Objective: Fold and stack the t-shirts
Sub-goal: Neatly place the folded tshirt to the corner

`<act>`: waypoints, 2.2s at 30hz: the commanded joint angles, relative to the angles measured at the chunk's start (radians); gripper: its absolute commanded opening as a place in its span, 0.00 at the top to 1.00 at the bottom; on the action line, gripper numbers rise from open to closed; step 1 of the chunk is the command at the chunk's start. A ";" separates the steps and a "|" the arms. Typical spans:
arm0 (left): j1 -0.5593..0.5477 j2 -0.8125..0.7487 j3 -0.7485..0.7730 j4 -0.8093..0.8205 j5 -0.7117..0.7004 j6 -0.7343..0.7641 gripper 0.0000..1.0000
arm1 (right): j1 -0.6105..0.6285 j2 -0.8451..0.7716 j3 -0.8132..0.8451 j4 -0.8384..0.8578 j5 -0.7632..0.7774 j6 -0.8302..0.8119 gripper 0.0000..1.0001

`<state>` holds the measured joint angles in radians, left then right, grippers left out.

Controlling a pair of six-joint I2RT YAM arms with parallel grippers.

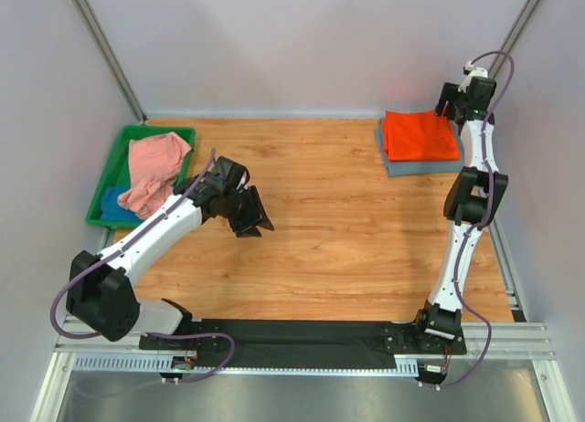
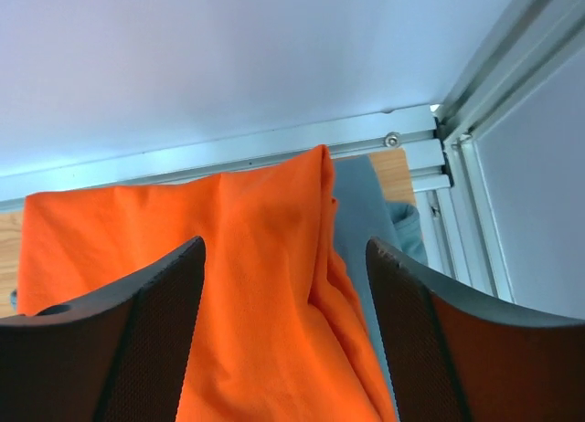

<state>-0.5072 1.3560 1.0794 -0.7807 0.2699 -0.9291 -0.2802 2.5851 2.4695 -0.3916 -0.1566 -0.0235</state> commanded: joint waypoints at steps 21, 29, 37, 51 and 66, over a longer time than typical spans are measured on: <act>-0.013 -0.115 0.028 0.041 0.052 0.045 0.49 | -0.019 -0.054 -0.101 0.088 -0.100 0.393 0.95; -0.013 0.040 0.131 0.031 0.046 0.072 0.50 | -0.043 0.119 0.037 0.221 -0.008 0.428 0.98; -0.014 0.071 0.155 0.011 0.064 0.098 0.50 | -0.062 0.078 -0.024 0.344 0.029 0.405 0.90; -0.016 -0.188 0.252 -0.140 0.055 0.181 0.49 | 0.030 -0.676 -0.395 -0.384 0.085 0.448 0.36; -0.016 -0.471 0.263 -0.229 -0.046 0.288 0.29 | 0.334 -1.677 -1.145 -0.666 -0.285 0.701 0.00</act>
<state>-0.5179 0.9405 1.3167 -0.9413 0.2764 -0.6922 0.0391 1.0203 1.4055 -1.0409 -0.3069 0.5133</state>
